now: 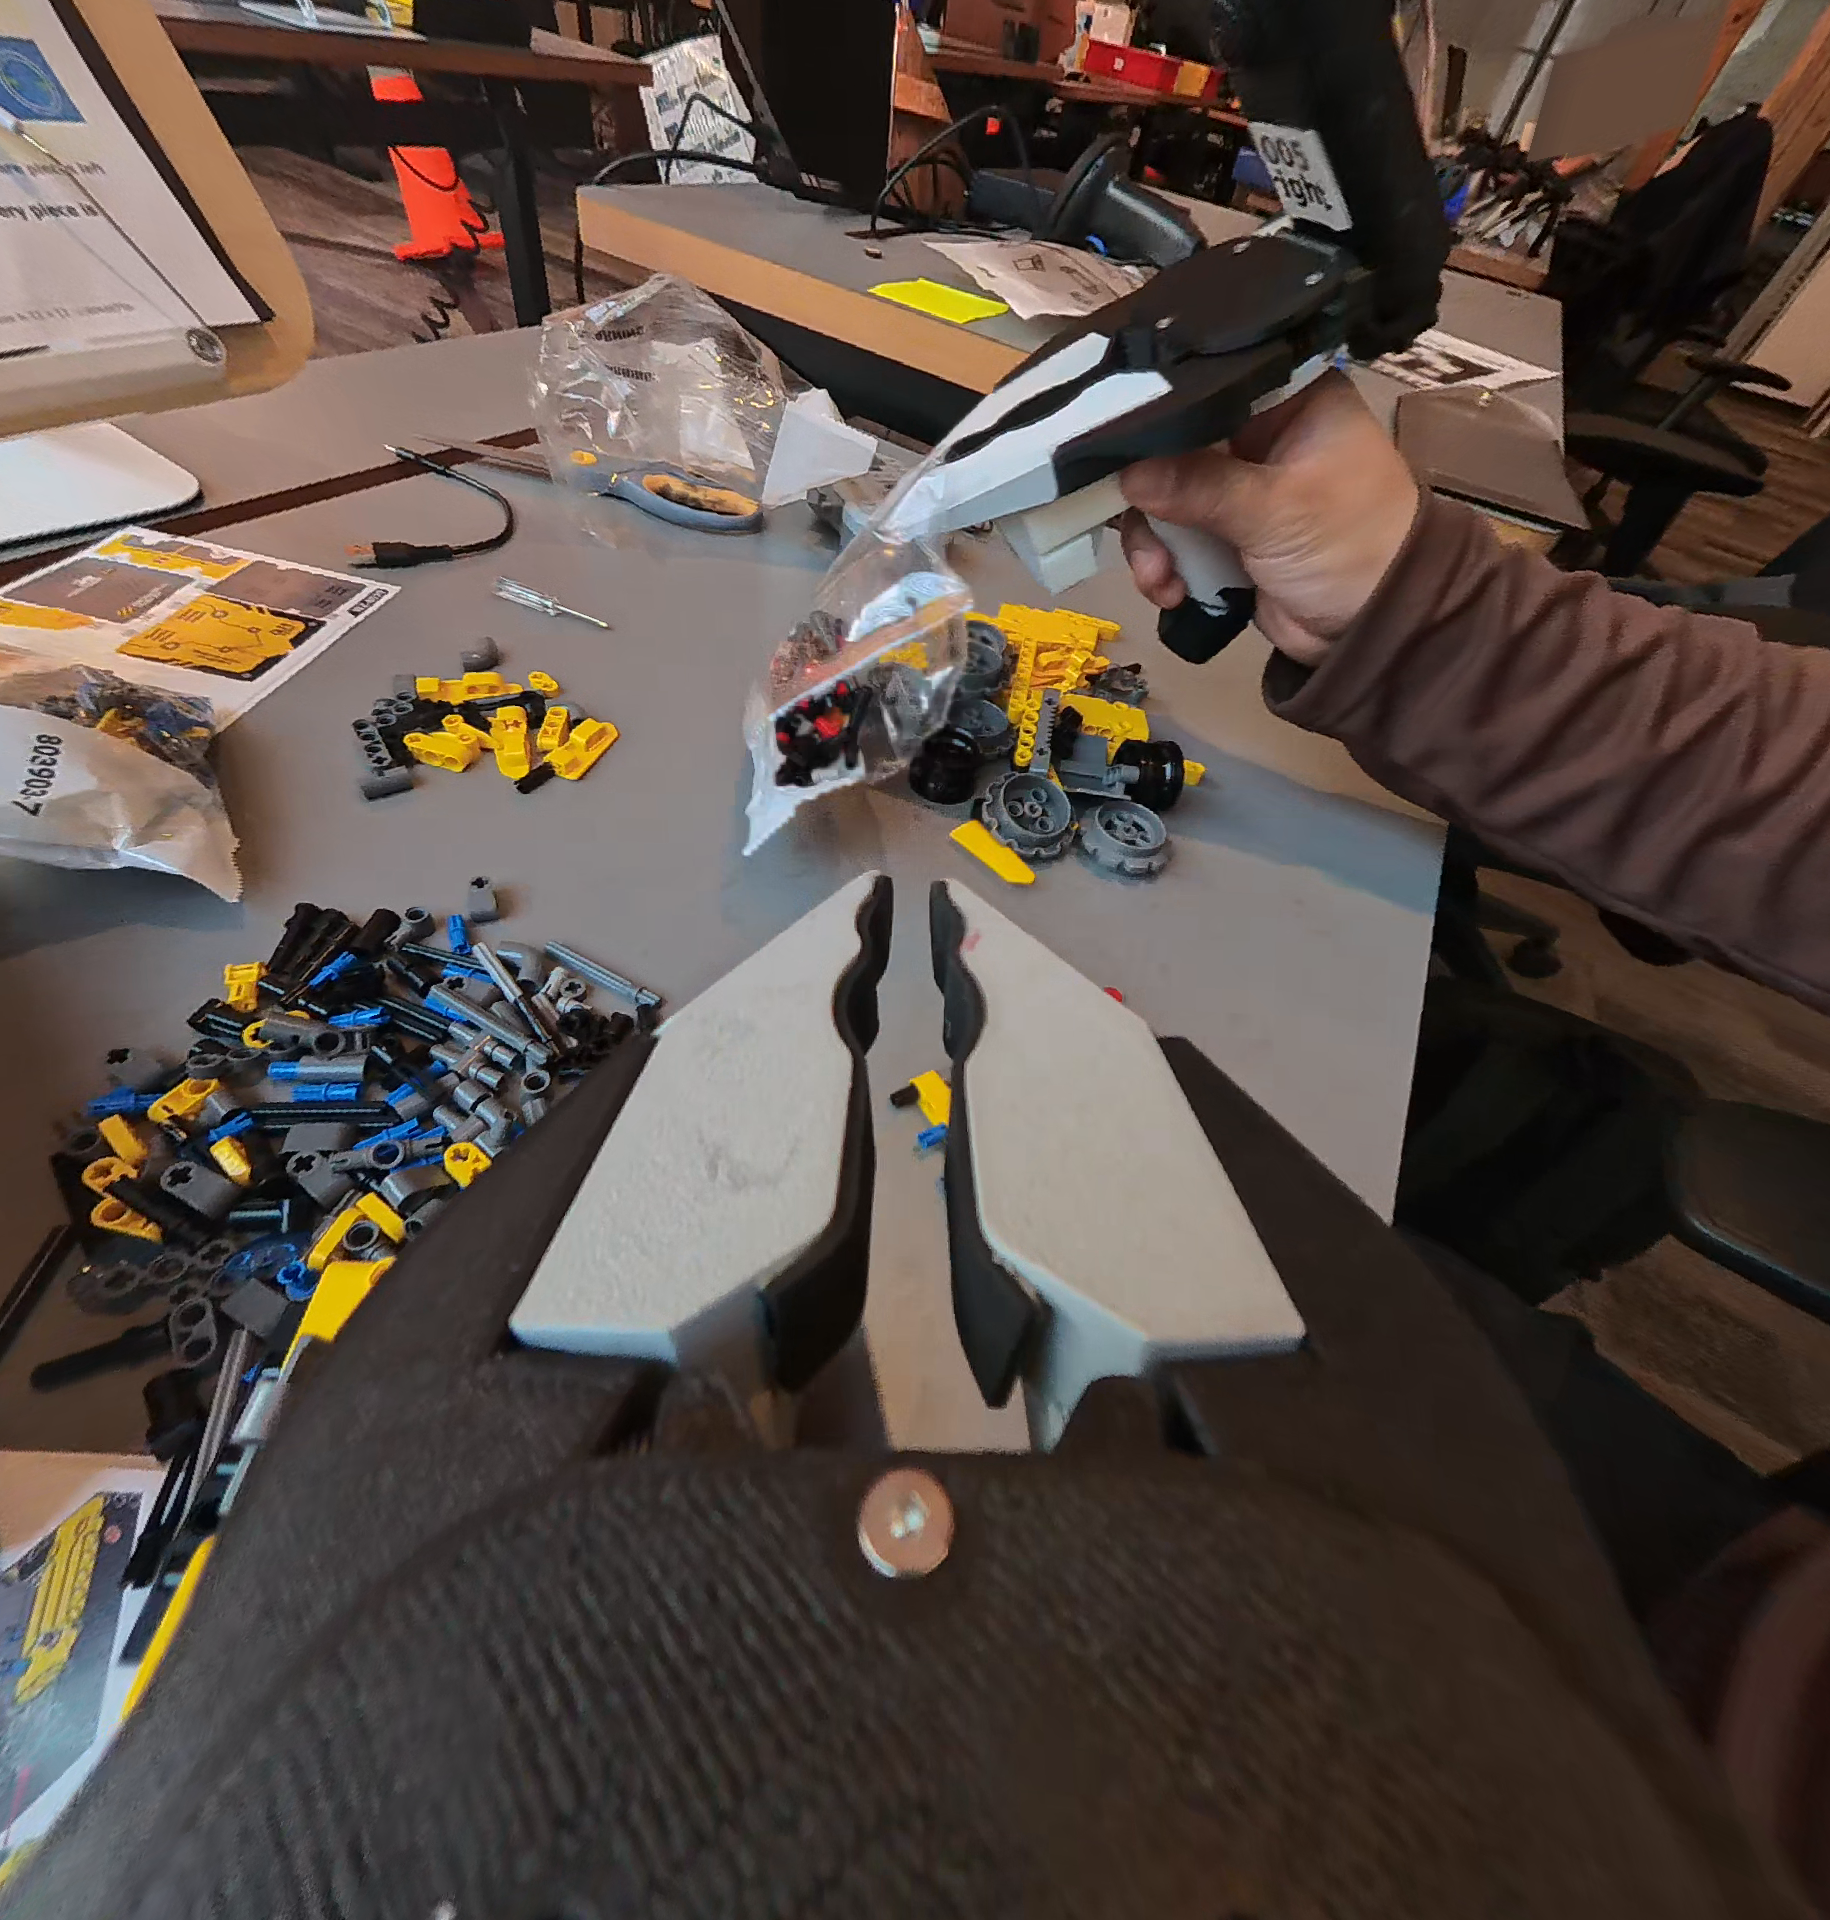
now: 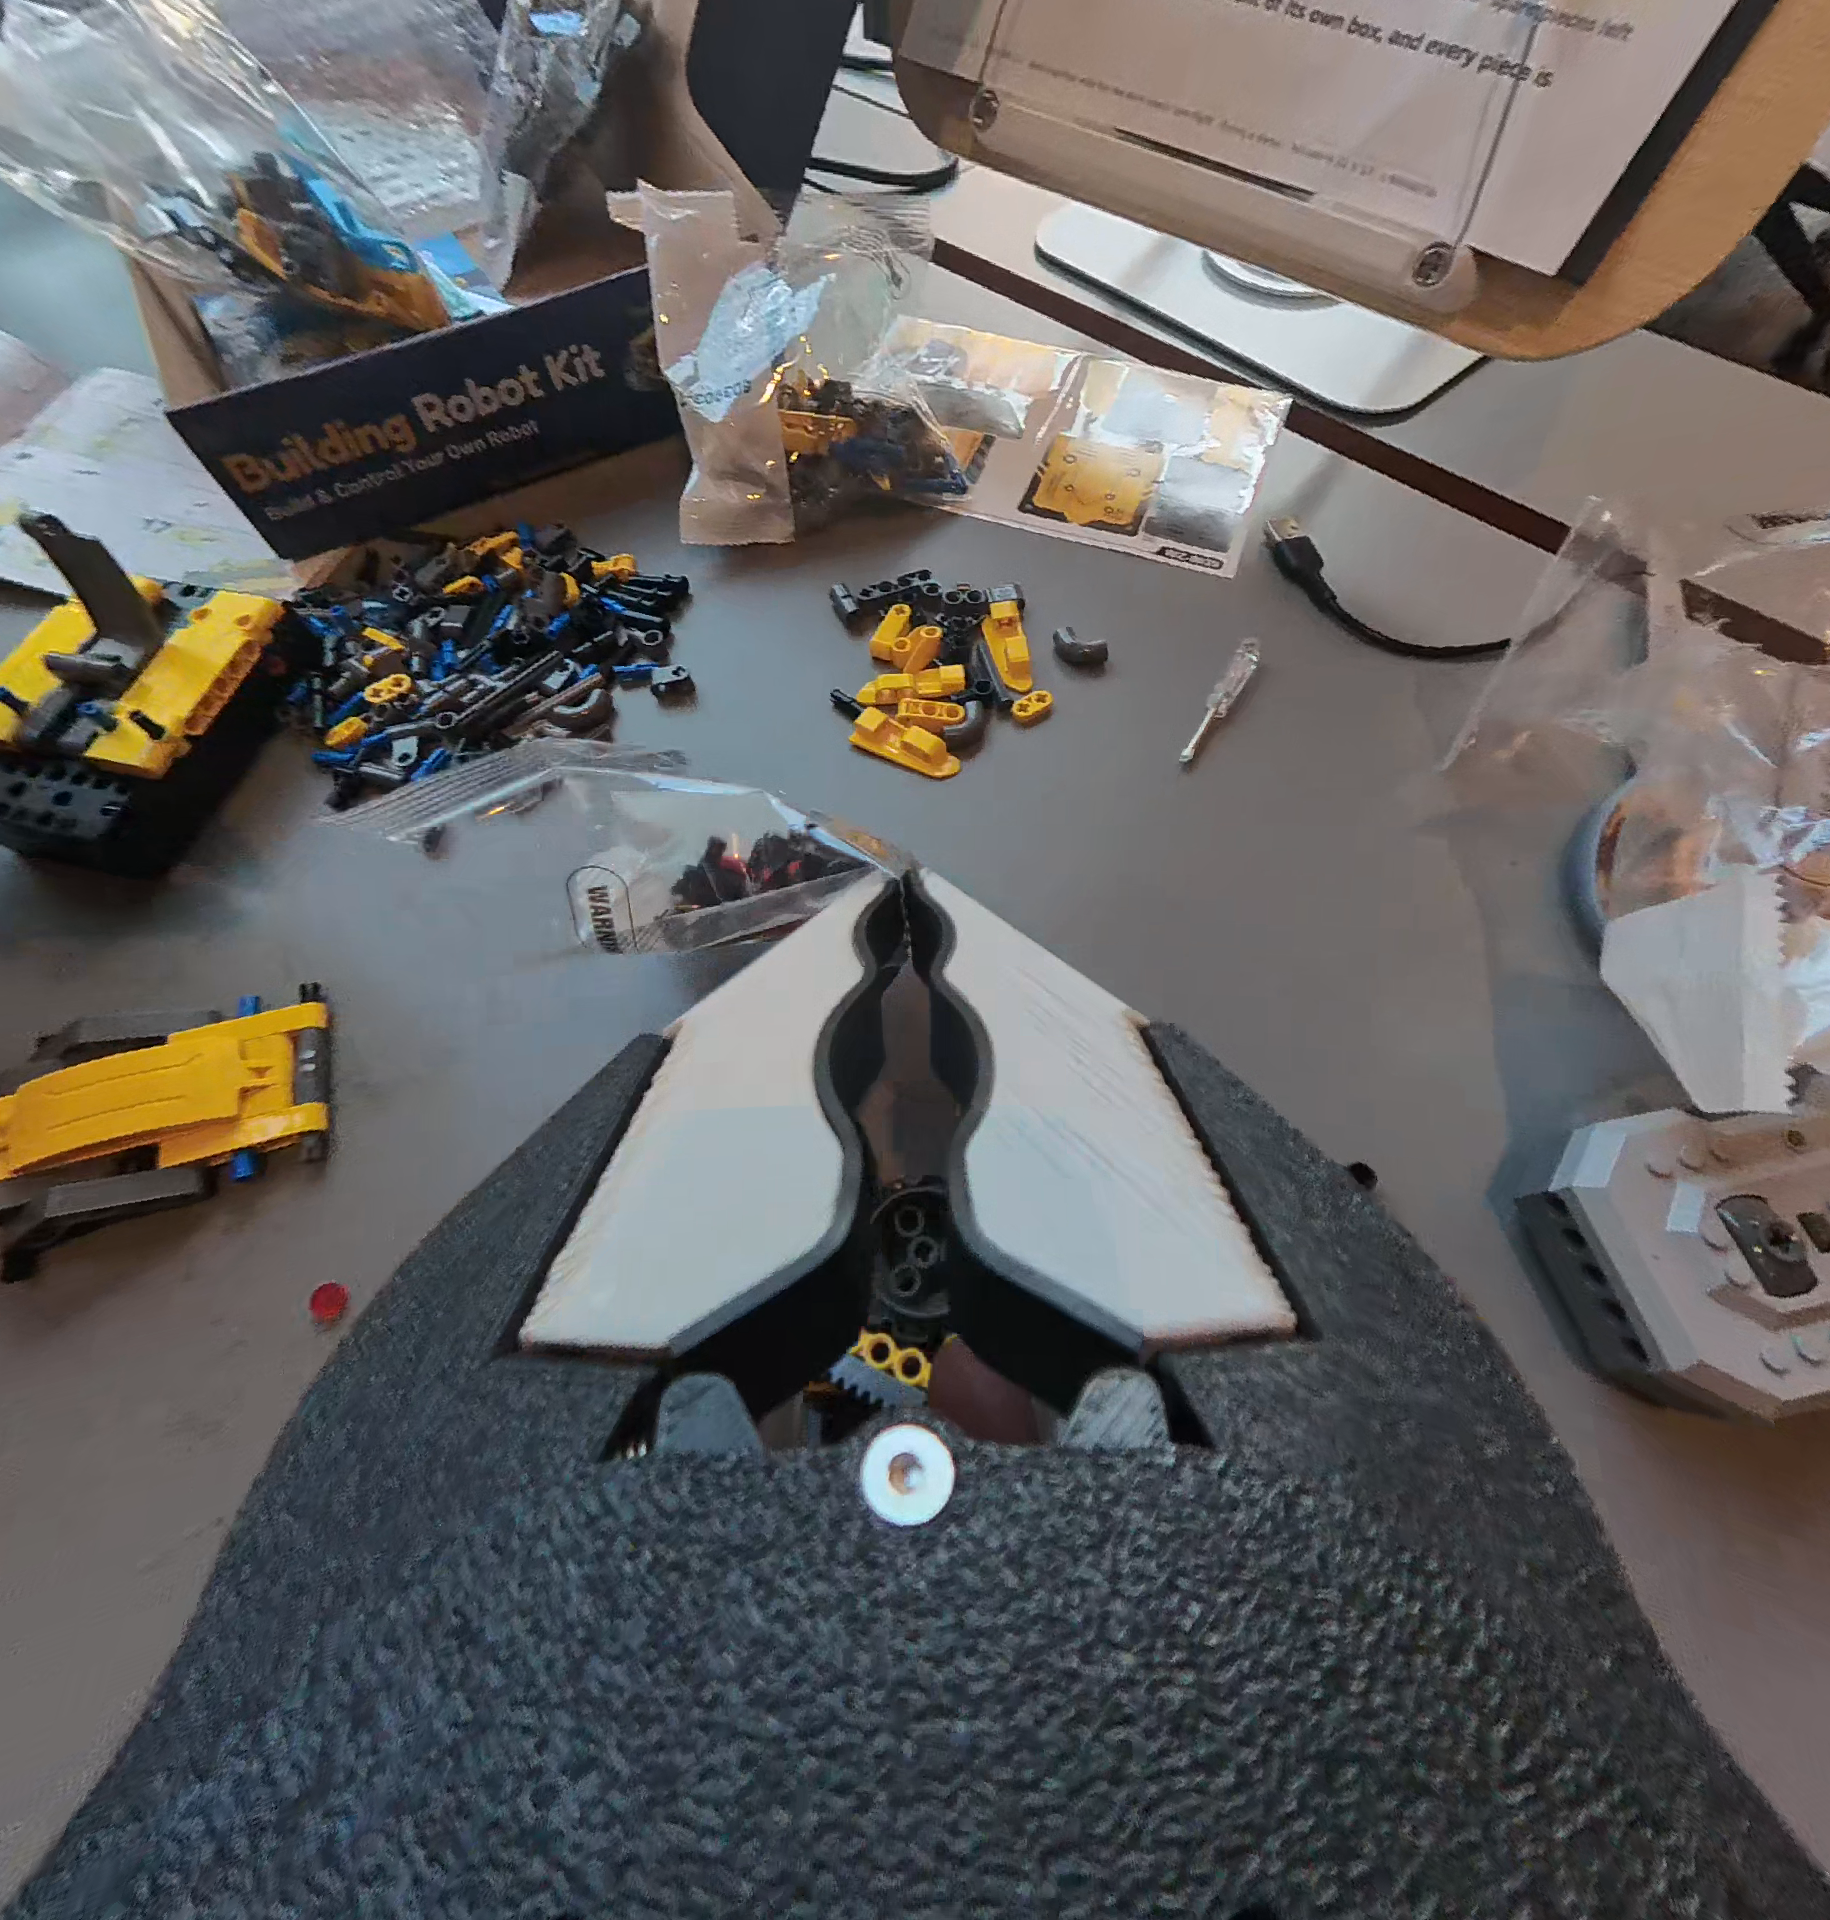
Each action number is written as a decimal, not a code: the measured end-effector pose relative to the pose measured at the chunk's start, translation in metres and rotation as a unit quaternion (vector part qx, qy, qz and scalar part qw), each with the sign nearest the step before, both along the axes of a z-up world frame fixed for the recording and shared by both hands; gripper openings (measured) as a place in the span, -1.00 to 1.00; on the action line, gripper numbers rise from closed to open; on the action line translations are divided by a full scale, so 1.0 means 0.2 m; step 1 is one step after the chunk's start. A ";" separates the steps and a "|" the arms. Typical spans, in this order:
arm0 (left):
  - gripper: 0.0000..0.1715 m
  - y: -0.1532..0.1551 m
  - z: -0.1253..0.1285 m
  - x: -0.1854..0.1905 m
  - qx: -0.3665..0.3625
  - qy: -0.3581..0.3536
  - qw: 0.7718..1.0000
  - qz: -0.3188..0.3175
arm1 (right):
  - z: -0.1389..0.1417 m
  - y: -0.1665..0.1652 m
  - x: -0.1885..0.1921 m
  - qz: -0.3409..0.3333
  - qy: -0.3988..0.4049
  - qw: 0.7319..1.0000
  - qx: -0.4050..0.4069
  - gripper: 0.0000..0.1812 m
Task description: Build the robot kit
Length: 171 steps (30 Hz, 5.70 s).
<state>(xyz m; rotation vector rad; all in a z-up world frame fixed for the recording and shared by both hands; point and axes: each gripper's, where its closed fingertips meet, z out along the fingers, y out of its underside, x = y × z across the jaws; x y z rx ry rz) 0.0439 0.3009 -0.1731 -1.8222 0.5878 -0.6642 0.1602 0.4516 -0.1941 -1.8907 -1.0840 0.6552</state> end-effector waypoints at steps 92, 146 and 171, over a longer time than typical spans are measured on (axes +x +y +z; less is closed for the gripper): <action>-1.00 0.68 -0.25 0.36 -0.067 0.199 0.971 -0.110 | -0.16 0.15 0.17 0.012 -0.276 0.960 0.051 -1.00; -0.90 0.61 -0.26 0.30 -0.091 0.189 0.973 -0.091 | 0.15 0.11 0.05 -0.010 -0.366 0.898 0.244 -1.00; -0.58 0.08 0.21 -0.18 -0.038 0.094 0.994 -0.028 | 0.03 0.44 0.38 -0.194 -0.013 0.972 -0.136 -1.00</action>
